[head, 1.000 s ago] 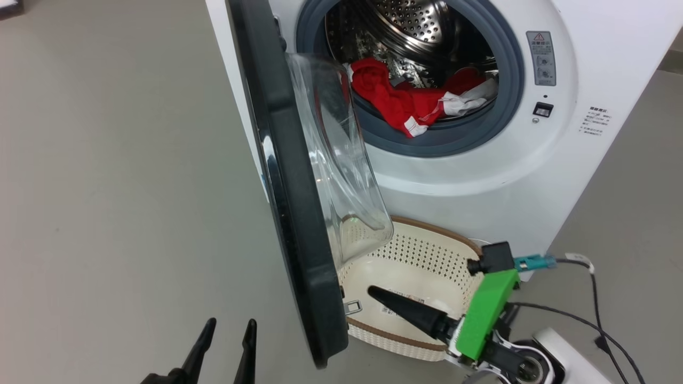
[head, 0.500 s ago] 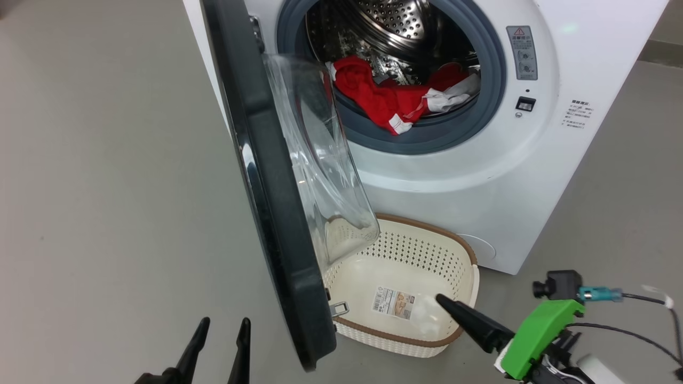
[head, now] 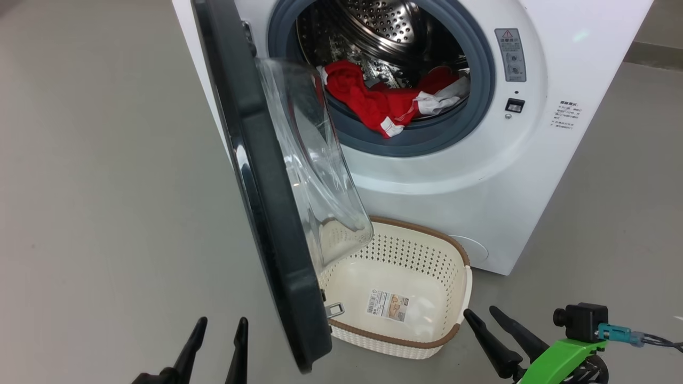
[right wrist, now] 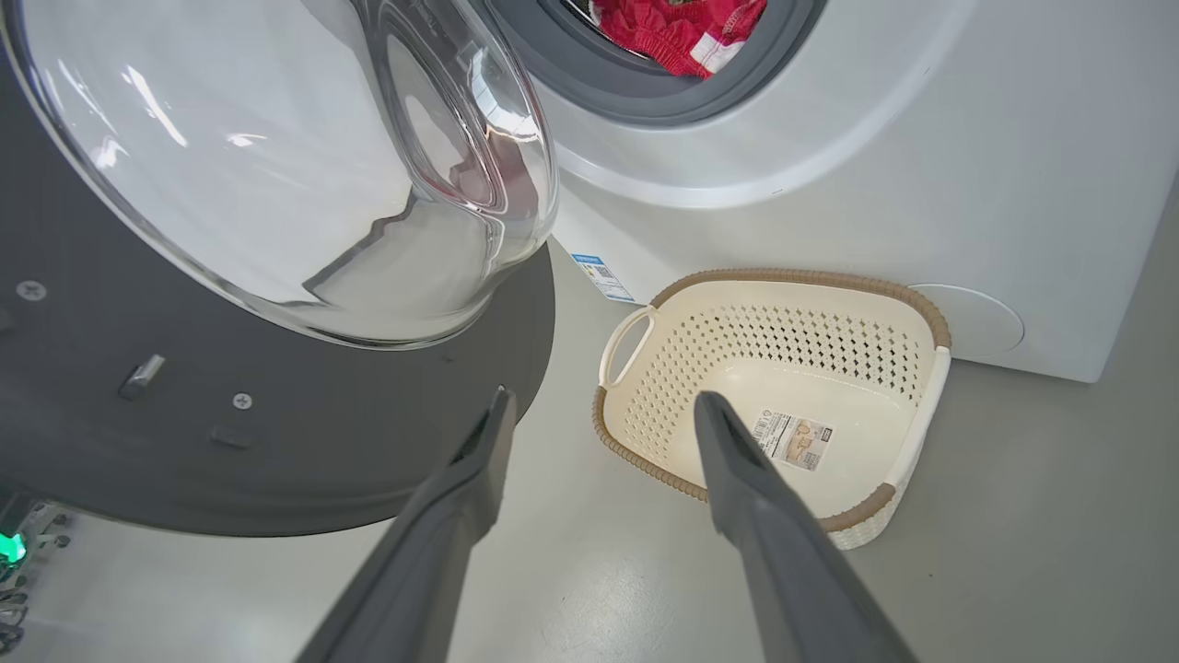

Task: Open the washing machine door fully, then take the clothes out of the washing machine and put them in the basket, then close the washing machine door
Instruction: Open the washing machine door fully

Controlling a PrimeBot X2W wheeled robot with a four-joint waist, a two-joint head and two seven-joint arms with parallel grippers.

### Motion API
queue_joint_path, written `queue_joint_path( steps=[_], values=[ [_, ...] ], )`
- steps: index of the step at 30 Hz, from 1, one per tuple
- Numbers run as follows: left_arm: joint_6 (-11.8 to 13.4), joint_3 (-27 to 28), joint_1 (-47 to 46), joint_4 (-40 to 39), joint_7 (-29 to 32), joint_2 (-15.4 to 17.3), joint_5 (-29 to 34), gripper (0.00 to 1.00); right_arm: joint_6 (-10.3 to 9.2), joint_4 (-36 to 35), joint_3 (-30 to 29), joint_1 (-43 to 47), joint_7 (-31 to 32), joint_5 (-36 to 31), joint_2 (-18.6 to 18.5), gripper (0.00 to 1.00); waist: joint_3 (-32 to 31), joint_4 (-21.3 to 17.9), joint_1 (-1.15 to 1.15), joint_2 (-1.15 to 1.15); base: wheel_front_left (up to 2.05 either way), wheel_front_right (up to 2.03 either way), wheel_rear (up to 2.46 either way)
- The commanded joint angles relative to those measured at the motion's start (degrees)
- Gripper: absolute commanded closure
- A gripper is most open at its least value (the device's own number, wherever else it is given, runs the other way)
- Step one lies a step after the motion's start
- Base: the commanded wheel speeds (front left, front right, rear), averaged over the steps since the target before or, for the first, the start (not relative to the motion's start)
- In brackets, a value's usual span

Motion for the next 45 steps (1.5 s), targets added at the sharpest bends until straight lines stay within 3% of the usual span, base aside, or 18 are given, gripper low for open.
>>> queue_joint_path(
  steps=[1,14,18,29,40,42,43,45],
  values=[
    [0.04,2.15,-1.15,-1.38,-0.69,0.47,0.36,0.0,0.44,-0.63,0.57,-2.05,-1.1,-1.39,-0.76,0.0,-0.05,-0.15,0.0,0.0,0.0,0.0,0.0],
    [-0.01,2.66,-1.07,-1.55,-0.69,0.47,0.59,0.0,0.44,-7.58,-22.12,7.12,-1.33,-29.94,7.31,0.0,-0.48,-0.64,0.0,0.0,0.0,0.0,0.0],
    [-0.19,2.67,-1.04,-1.47,-0.69,0.47,0.79,0.0,0.44,-9.26,-26.06,10.81,-1.33,-35.87,10.0,0.0,-0.74,-0.47,0.0,0.0,0.0,0.0,0.0],
    [-0.41,3.04,-0.65,-1.55,-0.69,0.47,1.07,0.0,0.44,-9.46,-28.78,15.3,-1.33,-39.62,13.07,0.0,-1.2,-1.09,0.0,0.0,0.0,0.0,0.0],
    [-0.33,3.01,-0.38,-1.51,-0.69,0.47,1.53,0.0,0.44,-9.04,-29.49,15.4,-1.33,-40.24,12.82,0.0,-1.87,-1.38,0.0,0.0,0.0,0.0,0.0],
    [0.07,3.47,-0.47,-1.5,-0.69,0.47,0.61,0.88,0.44,-9.15,-29.64,15.44,-1.33,-40.66,12.78,0.0,-1.89,-1.3,0.0,0.0,0.0,0.0,0.0],
    [0.15,3.81,-0.61,-1.63,-0.69,0.47,0.34,1.0,0.44,-9.19,-29.72,15.46,-1.33,-40.82,12.8,0.0,-1.9,-1.27,0.0,0.0,0.0,0.0,0.0],
    [0.33,4.71,-1.0,-2.38,-0.69,0.47,0.18,1.0,0.44,-9.25,-29.91,15.51,-1.33,-41.13,12.83,0.0,-1.93,-1.21,0.0,0.0,0.0,0.0,0.0]
  ],
)
